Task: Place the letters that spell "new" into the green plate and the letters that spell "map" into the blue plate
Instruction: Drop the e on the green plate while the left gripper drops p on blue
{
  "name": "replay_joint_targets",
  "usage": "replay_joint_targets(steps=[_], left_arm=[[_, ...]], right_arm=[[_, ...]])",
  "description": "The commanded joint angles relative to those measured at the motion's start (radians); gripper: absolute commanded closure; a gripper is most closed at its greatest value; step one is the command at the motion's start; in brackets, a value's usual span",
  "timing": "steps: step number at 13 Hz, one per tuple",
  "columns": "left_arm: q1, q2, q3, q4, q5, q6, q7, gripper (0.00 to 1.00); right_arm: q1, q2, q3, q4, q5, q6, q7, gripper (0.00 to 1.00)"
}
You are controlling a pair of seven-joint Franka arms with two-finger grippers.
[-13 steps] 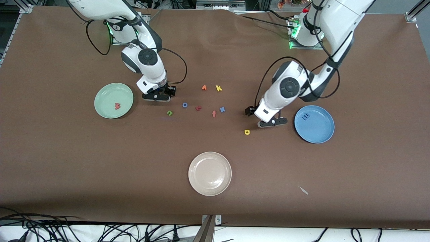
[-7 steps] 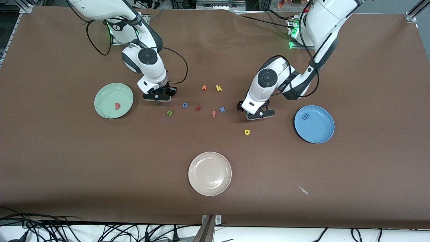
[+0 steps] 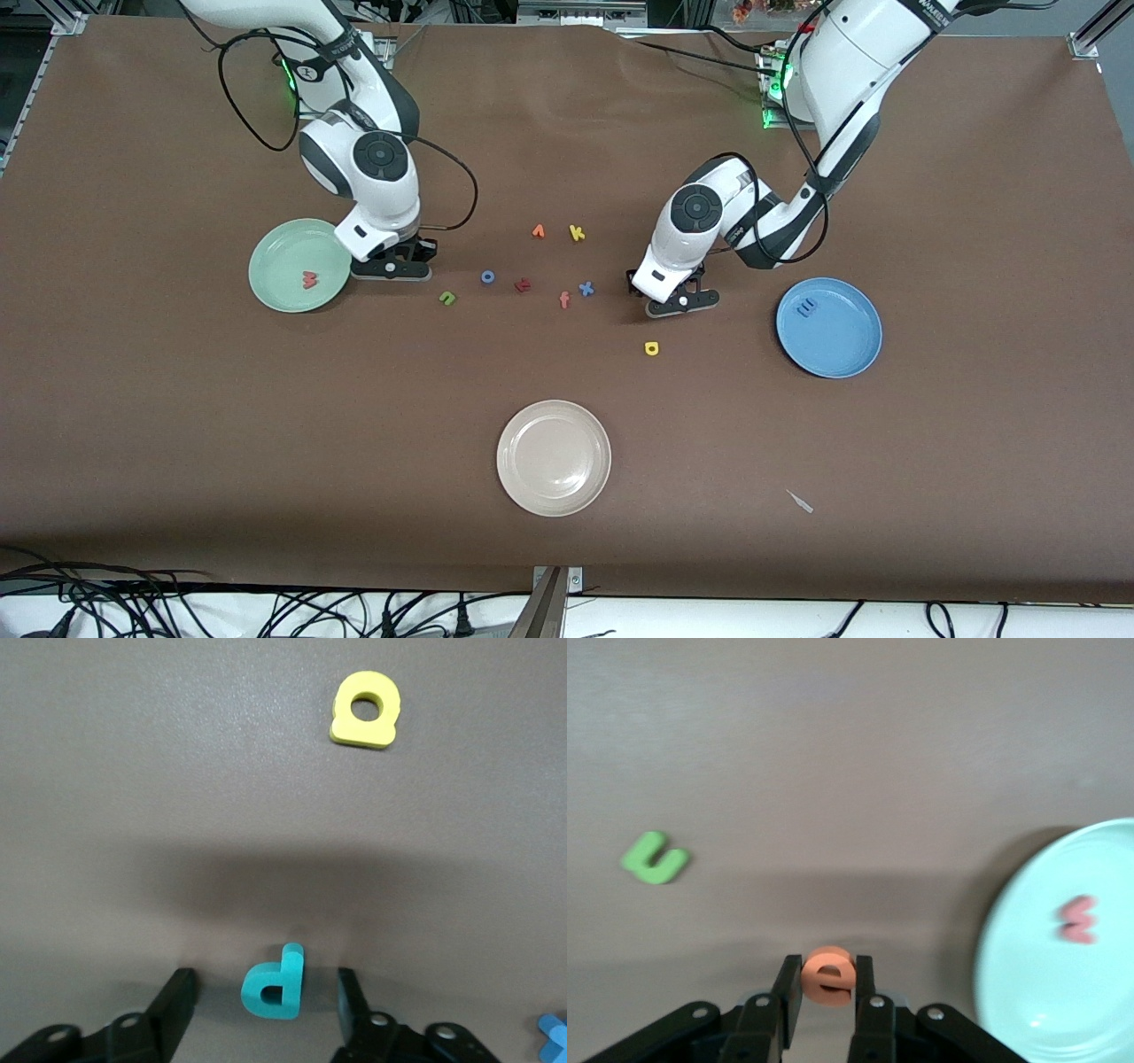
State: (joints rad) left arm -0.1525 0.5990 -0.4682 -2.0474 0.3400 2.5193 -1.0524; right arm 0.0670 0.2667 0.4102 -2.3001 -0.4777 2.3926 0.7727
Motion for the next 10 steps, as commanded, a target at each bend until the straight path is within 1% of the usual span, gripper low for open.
replay_joint_targets(steps=[1, 2, 3, 5, 6, 8, 9, 10], left_arm=[[-0.024, 0.008, 0.011, 0.013, 0.039, -0.005, -0.026, 0.52], [-0.024, 0.008, 0.011, 0.013, 0.039, -0.007, -0.026, 0.54], [-0.024, 0.008, 0.011, 0.013, 0.040, -0.010, -0.026, 0.58], [-0.024, 0.012, 0.011, 0.013, 0.040, -0.011, -0.021, 0.78], [-0.022, 0.012, 0.013, 0.013, 0.043, -0.011, -0.015, 0.83], [-0.010, 0.005, 0.011, 0.018, 0.106, -0.058, -0.009, 0.96], [-0.003, 0.002, 0.011, 0.033, 0.118, -0.100, 0.021, 0.98], [0.013, 0.001, 0.010, 0.059, 0.110, -0.170, 0.088, 0.98]], right_arm=[[-0.003, -0.046, -0.072, 0.008, 0.166, -0.044, -0.265, 0.99], [-0.003, -0.062, -0.106, 0.005, 0.206, -0.055, -0.371, 0.98], [-0.003, -0.073, -0.129, 0.002, 0.211, -0.081, -0.435, 0.98], [-0.003, -0.101, -0.203, -0.025, 0.212, -0.093, -0.577, 0.97], [-0.003, -0.101, -0.237, -0.044, 0.214, -0.090, -0.616, 0.97], [-0.003, -0.101, -0.315, -0.093, 0.214, -0.047, -0.718, 0.97], [-0.003, -0.103, -0.350, -0.134, 0.214, 0.003, -0.745, 0.96], [-0.003, -0.101, -0.369, -0.175, 0.214, 0.051, -0.760, 0.96]])
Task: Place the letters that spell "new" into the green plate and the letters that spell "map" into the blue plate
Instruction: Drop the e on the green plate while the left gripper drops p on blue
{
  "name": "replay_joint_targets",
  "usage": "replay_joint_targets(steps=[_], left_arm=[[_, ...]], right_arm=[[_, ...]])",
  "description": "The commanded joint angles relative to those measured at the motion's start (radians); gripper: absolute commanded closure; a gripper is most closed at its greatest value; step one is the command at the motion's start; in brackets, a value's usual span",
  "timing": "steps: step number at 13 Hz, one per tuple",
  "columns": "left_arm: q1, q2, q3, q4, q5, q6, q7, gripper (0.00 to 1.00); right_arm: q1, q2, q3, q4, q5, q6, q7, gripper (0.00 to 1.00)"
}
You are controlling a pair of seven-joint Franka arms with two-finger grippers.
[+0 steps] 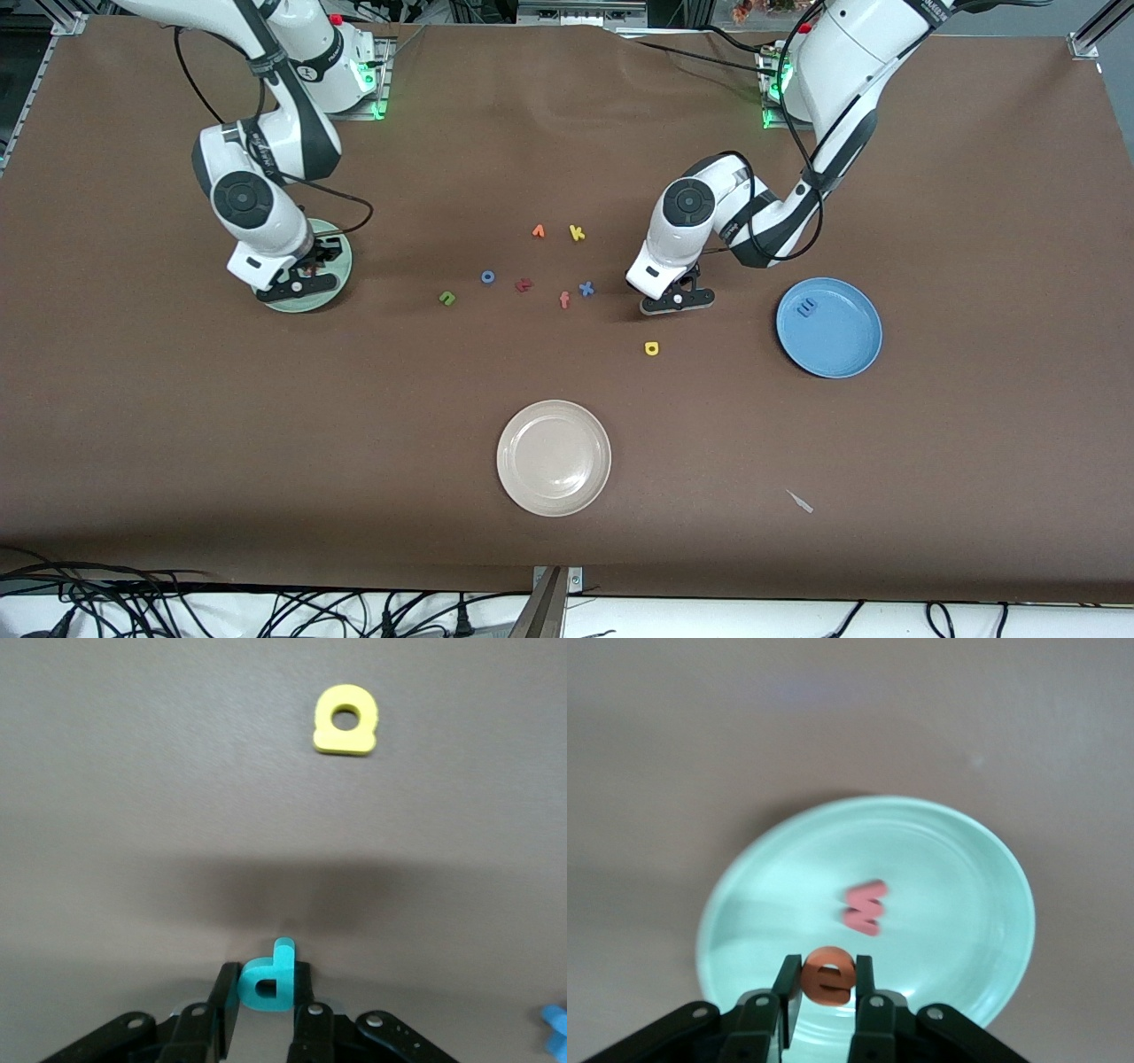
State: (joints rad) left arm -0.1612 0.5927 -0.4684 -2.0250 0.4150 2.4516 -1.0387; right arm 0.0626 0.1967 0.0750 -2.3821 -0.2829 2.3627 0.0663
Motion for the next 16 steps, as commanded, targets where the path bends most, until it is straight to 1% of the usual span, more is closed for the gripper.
replay_joint_targets(steps=[1, 2, 4, 6, 7, 8, 9, 11, 12, 14, 15, 16], left_arm=[[0.043, 0.006, 0.007, 0.066, 0.022, -0.181, 0.159, 0.98], [0.066, -0.002, 0.004, 0.090, 0.001, -0.251, 0.267, 0.97], [0.130, -0.013, 0.004, 0.141, -0.051, -0.378, 0.533, 0.96], [0.199, -0.017, 0.004, 0.205, -0.056, -0.526, 0.793, 0.96], [0.235, -0.016, 0.004, 0.228, -0.056, -0.570, 0.913, 0.96], [0.283, -0.016, 0.004, 0.236, -0.056, -0.583, 1.033, 0.96], [0.334, -0.016, 0.004, 0.236, -0.058, -0.583, 1.146, 0.96], [0.411, -0.001, 0.005, 0.236, -0.074, -0.580, 1.317, 0.94], [0.436, 0.019, 0.005, 0.236, -0.076, -0.571, 1.354, 0.88], [0.440, 0.061, 0.005, 0.239, -0.073, -0.553, 1.364, 0.08], [0.437, 0.056, 0.004, 0.252, -0.085, -0.549, 1.346, 0.00], [0.434, 0.052, 0.004, 0.267, -0.129, -0.554, 1.330, 0.00]], right_arm=[[0.002, -0.031, -0.044, -0.129, 0.018, 0.134, -0.057, 0.96], [0.002, -0.028, -0.063, -0.149, 0.018, 0.160, -0.072, 0.89], [0.002, -0.023, -0.075, -0.150, 0.019, 0.158, -0.077, 0.00], [0.003, -0.033, -0.077, -0.147, 0.018, 0.148, -0.074, 0.00], [0.003, -0.040, -0.072, -0.143, 0.018, 0.139, -0.074, 0.00], [0.005, -0.052, -0.058, -0.135, 0.018, 0.138, -0.063, 0.00], [0.006, -0.053, -0.013, -0.115, 0.019, 0.135, -0.025, 0.01], [0.008, -0.040, 0.073, -0.062, 0.018, 0.130, 0.149, 0.01], [0.013, -0.024, 0.115, -0.019, 0.018, 0.127, 0.243, 0.01], [0.011, 0.025, 0.176, 0.050, 0.016, 0.101, 0.242, 0.01], [0.013, 0.048, 0.198, 0.081, 0.018, 0.101, 0.256, 0.01], [0.014, 0.065, 0.227, 0.118, 0.036, 0.098, 0.312, 0.01]])
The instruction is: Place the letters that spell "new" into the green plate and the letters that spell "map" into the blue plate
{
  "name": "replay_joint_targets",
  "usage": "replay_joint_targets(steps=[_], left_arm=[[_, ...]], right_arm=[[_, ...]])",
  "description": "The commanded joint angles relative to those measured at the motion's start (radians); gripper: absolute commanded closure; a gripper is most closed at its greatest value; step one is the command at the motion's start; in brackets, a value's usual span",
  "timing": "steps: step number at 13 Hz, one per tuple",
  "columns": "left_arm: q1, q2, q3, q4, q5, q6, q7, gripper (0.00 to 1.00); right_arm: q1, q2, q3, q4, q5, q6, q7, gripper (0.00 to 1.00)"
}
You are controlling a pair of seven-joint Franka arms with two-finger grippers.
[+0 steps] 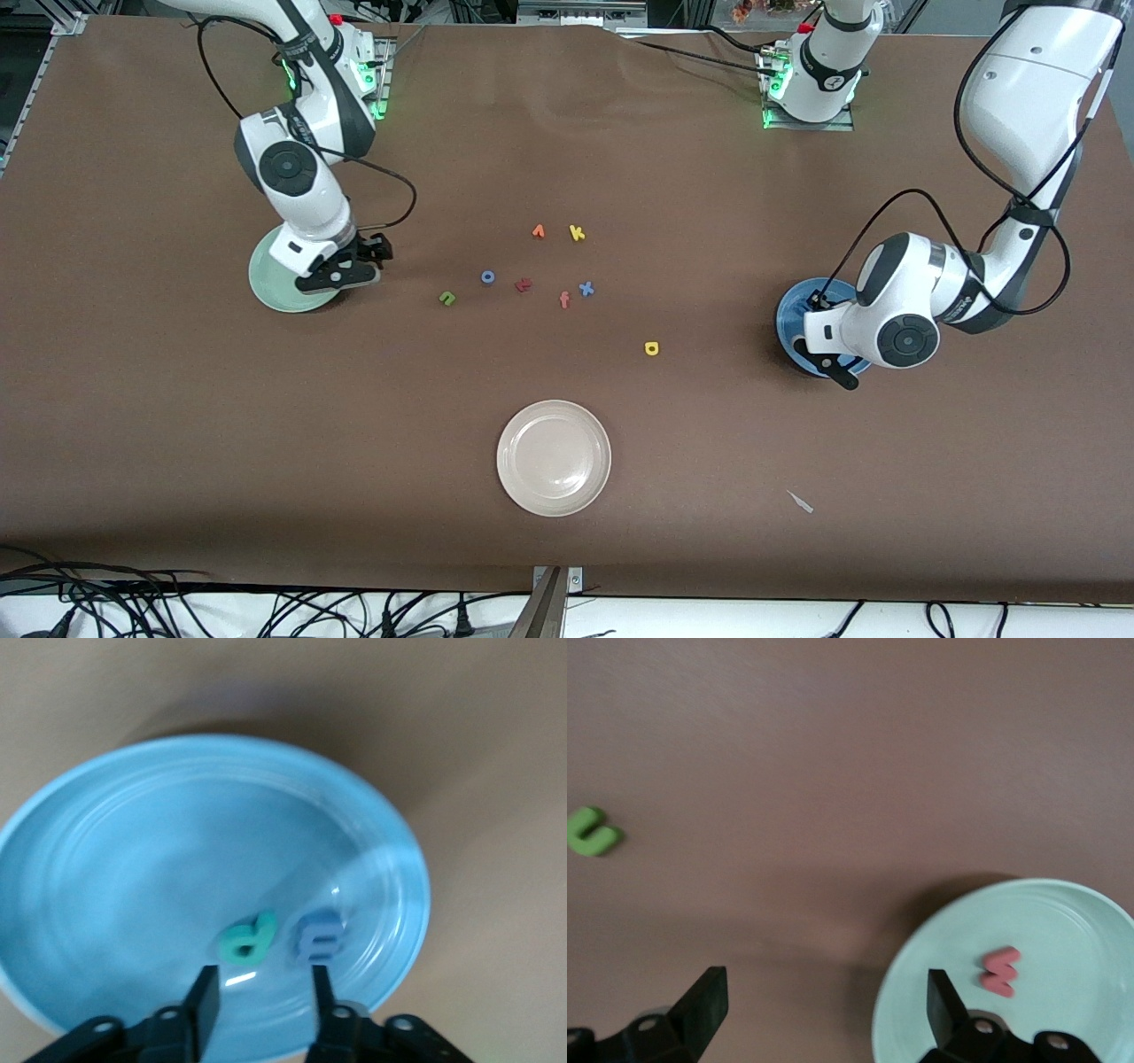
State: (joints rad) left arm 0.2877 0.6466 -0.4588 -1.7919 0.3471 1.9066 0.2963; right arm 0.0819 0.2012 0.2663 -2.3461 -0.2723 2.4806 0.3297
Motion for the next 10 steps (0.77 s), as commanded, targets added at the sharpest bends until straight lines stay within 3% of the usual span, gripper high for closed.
replay_joint_targets(steps=[1, 5, 7, 8, 10], left_arm=[[-0.016, -0.004, -0.006, 0.054, -0.115, -0.012, -0.026, 0.00], [-0.120, 0.002, -0.015, 0.098, -0.177, 0.009, -0.370, 0.00], [-0.186, 0.005, -0.015, 0.103, -0.178, 0.130, -0.544, 0.00], [-0.217, 0.014, -0.015, 0.103, -0.178, 0.181, -0.644, 0.00], [-0.292, 0.033, -0.011, 0.103, -0.166, 0.291, -0.863, 0.00]], right_arm=[[0.005, 0.087, 0.060, 0.124, 0.079, -0.022, 0.160, 0.01], [0.048, 0.211, 0.065, 0.290, 0.114, -0.091, 0.526, 0.01], [0.082, 0.237, 0.064, 0.315, 0.119, -0.091, 0.615, 0.01], [0.085, 0.259, 0.064, 0.327, 0.119, -0.091, 0.681, 0.08], [0.085, 0.280, 0.064, 0.335, 0.117, -0.089, 0.840, 0.13]])
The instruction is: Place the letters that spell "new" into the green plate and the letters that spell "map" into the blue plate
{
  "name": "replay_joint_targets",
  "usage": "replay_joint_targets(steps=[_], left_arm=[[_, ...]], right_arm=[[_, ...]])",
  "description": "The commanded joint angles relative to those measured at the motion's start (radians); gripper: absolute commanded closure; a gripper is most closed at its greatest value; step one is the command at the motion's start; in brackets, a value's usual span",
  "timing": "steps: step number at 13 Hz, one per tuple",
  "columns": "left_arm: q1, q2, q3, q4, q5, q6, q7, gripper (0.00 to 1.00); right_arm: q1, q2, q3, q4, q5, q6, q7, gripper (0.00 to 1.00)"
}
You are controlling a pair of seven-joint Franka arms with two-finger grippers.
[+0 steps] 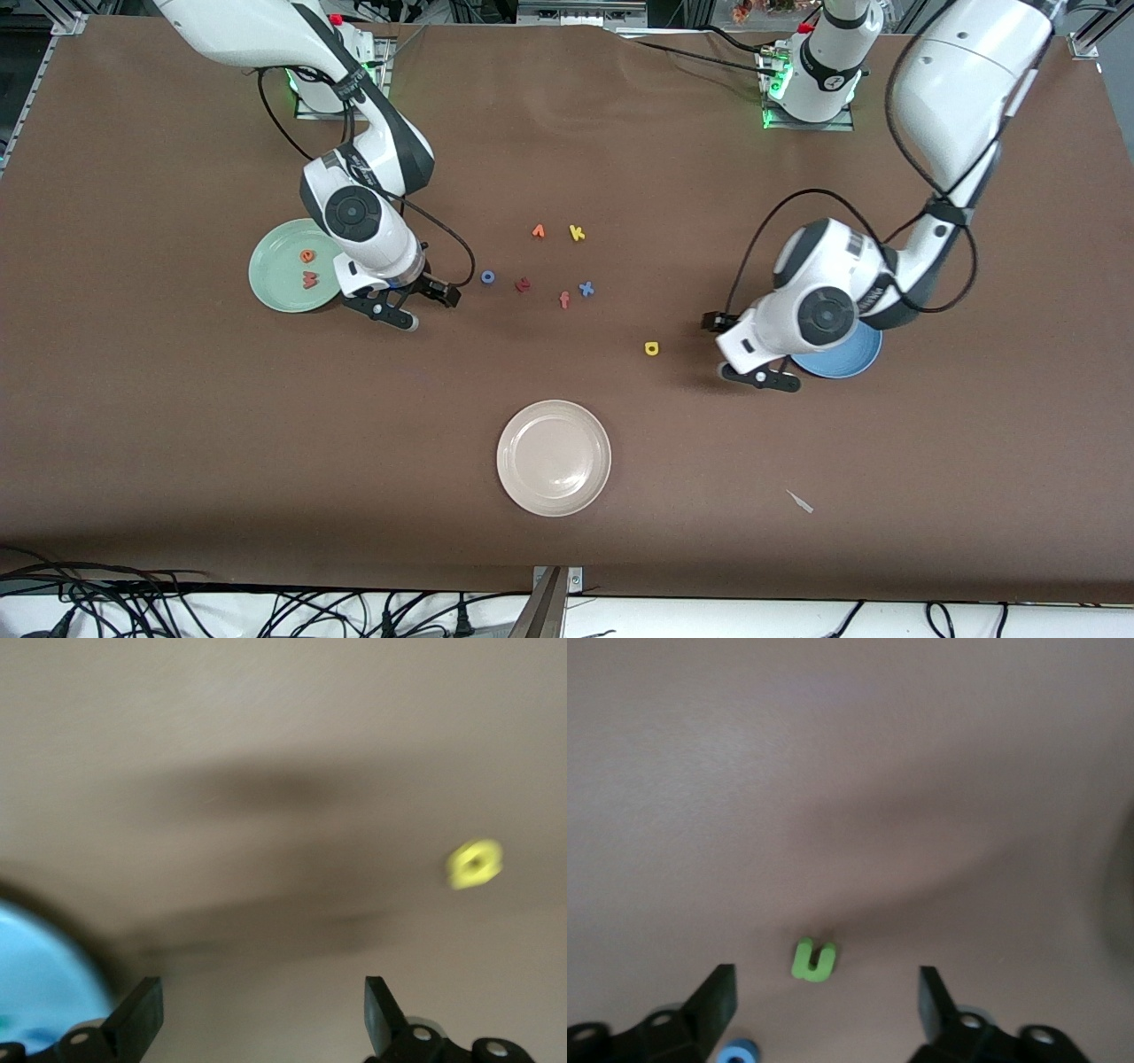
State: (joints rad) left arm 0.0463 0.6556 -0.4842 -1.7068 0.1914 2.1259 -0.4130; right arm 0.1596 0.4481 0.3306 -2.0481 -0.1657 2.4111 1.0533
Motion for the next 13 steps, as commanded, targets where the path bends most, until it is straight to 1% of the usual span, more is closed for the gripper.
replay_joint_targets(steps=[1, 4, 5, 7, 8, 9, 10, 11, 13], left_arm=[[-0.069, 0.035, 0.016, 0.019, -0.007, 0.122, -0.220, 0.00], [-0.135, 0.071, 0.027, 0.024, -0.007, 0.207, -0.308, 0.00], [-0.155, 0.084, 0.047, 0.027, -0.007, 0.218, -0.322, 0.00], [-0.242, 0.111, 0.120, 0.076, -0.009, 0.220, -0.342, 0.00], [-0.288, 0.127, 0.157, 0.100, -0.009, 0.220, -0.377, 0.00], [-0.318, 0.136, 0.185, 0.113, -0.009, 0.220, -0.388, 0.00], [-0.327, 0.144, 0.191, 0.118, -0.009, 0.218, -0.389, 0.00], [-0.327, 0.148, 0.191, 0.118, -0.009, 0.218, -0.389, 0.02], [-0.327, 0.153, 0.193, 0.118, -0.006, 0.218, -0.388, 0.10]], right_arm=[[0.009, 0.040, -0.001, 0.032, 0.011, -0.021, 0.144, 0.14], [0.029, 0.063, -0.001, 0.029, 0.012, 0.012, 0.210, 0.23], [0.043, 0.078, -0.001, 0.028, 0.006, 0.038, 0.227, 0.25], [0.041, 0.090, -0.004, 0.028, -0.004, 0.063, 0.226, 0.25], [0.043, 0.095, -0.004, 0.028, -0.011, 0.069, 0.226, 0.28], [0.041, 0.107, -0.005, 0.028, -0.017, 0.094, 0.224, 0.28], [0.041, 0.118, -0.008, 0.028, -0.032, 0.108, 0.221, 0.29], [0.037, 0.119, -0.009, 0.026, -0.053, 0.108, 0.220, 0.32], [0.035, 0.123, -0.009, 0.026, -0.060, 0.108, 0.220, 0.42]])
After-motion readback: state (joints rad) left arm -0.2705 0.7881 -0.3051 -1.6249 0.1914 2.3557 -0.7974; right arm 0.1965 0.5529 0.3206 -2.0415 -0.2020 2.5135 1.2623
